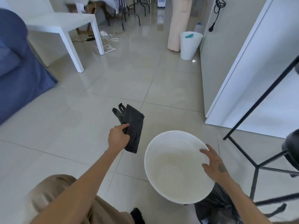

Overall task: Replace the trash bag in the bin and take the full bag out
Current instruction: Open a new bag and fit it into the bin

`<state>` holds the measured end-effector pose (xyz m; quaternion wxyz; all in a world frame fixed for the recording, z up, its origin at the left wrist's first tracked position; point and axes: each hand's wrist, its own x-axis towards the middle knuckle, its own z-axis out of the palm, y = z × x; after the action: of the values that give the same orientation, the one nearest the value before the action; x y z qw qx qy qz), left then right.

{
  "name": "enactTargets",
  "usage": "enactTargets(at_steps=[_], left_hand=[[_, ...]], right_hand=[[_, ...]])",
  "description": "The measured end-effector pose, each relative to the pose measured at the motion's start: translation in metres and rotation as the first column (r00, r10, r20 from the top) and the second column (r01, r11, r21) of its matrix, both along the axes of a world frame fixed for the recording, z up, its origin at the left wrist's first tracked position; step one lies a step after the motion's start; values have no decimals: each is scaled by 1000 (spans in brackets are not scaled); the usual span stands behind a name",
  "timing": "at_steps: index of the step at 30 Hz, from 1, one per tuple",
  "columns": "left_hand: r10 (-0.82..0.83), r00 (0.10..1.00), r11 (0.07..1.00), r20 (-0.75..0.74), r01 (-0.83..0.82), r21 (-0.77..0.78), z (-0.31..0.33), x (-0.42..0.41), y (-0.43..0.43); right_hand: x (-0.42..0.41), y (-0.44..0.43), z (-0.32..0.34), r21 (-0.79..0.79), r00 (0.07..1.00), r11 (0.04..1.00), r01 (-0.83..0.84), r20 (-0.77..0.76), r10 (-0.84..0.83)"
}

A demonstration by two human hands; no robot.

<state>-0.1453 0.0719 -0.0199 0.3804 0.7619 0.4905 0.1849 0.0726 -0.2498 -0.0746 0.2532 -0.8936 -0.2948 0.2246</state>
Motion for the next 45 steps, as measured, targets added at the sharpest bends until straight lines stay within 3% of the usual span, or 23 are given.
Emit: enactTargets(at_steps=[2, 5, 6, 8, 10, 13, 17, 19, 24, 29, 33, 35, 38, 45], left_hand=[[-48, 996, 998, 74, 45, 39, 34, -2, -4], [-145, 965, 989, 221, 135, 60, 78, -2, -20], [-176, 947, 984, 268, 170, 44, 89, -1, -28], [-223, 906, 970, 361, 244, -13, 108, 2, -48], [-229, 857, 943, 462, 313, -112, 122, 8, -68], [-225, 796, 889, 563, 404, -217, 131, 17, -93], [-275, 776, 811, 567, 504, -296, 117, 22, -112], [-324, 787, 782, 526, 536, -319, 103, 21, -116], [-402, 830, 779, 386, 532, -332, 74, 23, -118], [-541, 834, 805, 108, 551, -219, 57, 29, -123], [-322, 933, 942, 161, 333, -47, 75, 33, -137], [-241, 939, 930, 244, 296, -219, 87, 42, -141], [-117, 955, 830, 272, 245, -501, 96, 56, -144], [-84, 948, 753, 306, 262, -604, 76, 61, -143]], right_hand=[[0, 5, 10, -15, 997, 999, 46, 57, -45], [-9, 21, 43, 160, 984, 980, 122, 109, -141], [-14, 28, 58, 231, 987, 962, 144, 30, -155], [-26, 42, 87, 335, 945, 912, 236, -299, -135], [-36, 54, 102, 359, 797, 872, 331, -602, -55], [-47, 66, 100, 324, 530, 850, 415, -845, 63], [-46, 62, 99, 393, 247, 720, 572, -920, 305], [-40, 56, 105, 422, 187, 621, 660, -893, 408], [-34, 49, 114, 470, 396, 544, 695, -882, 256], [-39, 45, 102, 453, 498, 474, 756, -867, 34], [-46, 47, 107, 532, 621, 469, 705, -782, -46], [-51, 48, 109, 572, 676, 494, 655, -736, -43], [-61, 48, 110, 611, 744, 572, 548, -668, 1], [-68, 43, 103, 575, 719, 659, 485, -691, 75]])
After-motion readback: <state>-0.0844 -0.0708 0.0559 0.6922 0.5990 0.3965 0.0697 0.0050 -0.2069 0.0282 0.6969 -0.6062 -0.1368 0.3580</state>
